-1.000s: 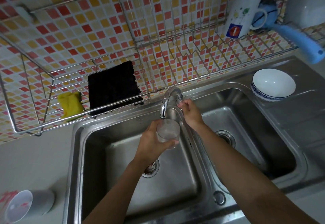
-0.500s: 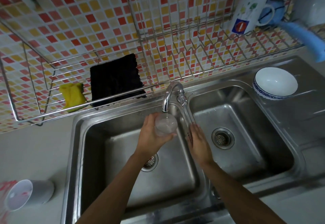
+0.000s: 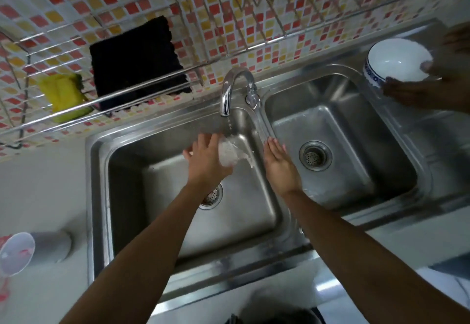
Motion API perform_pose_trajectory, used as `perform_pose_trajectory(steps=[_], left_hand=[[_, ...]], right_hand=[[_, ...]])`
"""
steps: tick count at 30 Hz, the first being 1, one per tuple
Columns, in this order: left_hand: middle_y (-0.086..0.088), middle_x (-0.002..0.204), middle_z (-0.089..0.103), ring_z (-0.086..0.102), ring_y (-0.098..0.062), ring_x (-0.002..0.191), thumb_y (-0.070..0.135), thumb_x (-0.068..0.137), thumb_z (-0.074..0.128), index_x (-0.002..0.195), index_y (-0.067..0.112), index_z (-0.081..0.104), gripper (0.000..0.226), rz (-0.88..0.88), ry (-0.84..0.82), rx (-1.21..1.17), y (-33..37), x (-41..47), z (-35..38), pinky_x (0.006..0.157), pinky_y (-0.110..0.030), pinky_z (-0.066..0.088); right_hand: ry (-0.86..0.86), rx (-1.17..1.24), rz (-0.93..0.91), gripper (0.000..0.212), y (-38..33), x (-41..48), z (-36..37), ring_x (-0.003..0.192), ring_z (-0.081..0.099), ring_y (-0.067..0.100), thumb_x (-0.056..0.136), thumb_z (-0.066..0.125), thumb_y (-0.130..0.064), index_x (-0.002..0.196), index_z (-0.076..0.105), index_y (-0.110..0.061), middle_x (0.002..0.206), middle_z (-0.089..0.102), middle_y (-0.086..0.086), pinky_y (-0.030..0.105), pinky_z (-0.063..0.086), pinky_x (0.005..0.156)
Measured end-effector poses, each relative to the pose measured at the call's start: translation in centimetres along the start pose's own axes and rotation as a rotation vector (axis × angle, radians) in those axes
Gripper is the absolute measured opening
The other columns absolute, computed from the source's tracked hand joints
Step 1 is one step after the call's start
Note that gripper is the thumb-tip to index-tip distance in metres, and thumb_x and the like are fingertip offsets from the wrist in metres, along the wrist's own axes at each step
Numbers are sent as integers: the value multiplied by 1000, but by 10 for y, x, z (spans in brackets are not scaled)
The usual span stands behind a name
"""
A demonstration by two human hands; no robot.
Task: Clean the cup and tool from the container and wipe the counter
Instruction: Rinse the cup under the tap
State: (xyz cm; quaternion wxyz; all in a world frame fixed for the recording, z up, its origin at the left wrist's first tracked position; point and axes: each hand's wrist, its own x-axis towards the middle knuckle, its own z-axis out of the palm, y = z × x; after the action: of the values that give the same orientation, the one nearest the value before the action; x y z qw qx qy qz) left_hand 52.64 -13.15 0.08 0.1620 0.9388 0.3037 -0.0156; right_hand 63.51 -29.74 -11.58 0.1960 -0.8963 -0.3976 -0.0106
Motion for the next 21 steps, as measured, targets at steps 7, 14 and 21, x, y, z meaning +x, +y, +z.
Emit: perform_pose_trajectory(steps=[7, 14, 21], left_hand=[[-6, 132, 41, 43, -27, 121, 39, 65, 81, 135, 28, 43, 80, 14, -25, 241, -12, -8, 25, 104, -46, 26], [-7, 127, 46, 49, -26, 111, 32, 65, 82, 130, 28, 45, 75, 141, -8, 587, -17, -14, 34, 100, -48, 35], [-6, 125, 48, 49, -27, 114, 25, 60, 82, 122, 24, 40, 75, 423, -8, 856, -24, -22, 43, 98, -53, 38]], right_hand=[[70, -5, 9, 55, -4, -3, -4, 132, 45, 32, 82, 66, 6, 134, 49, 6, 139, 50, 21, 44, 27, 114], [48, -27, 3, 57, -7, -3, -6, 133, 43, 34, 80, 61, 11, 135, 46, 7, 141, 47, 23, 46, 32, 112], [95, -7, 30, 51, -6, -2, -2, 133, 44, 34, 83, 59, 12, 133, 49, 6, 140, 49, 22, 42, 26, 114]])
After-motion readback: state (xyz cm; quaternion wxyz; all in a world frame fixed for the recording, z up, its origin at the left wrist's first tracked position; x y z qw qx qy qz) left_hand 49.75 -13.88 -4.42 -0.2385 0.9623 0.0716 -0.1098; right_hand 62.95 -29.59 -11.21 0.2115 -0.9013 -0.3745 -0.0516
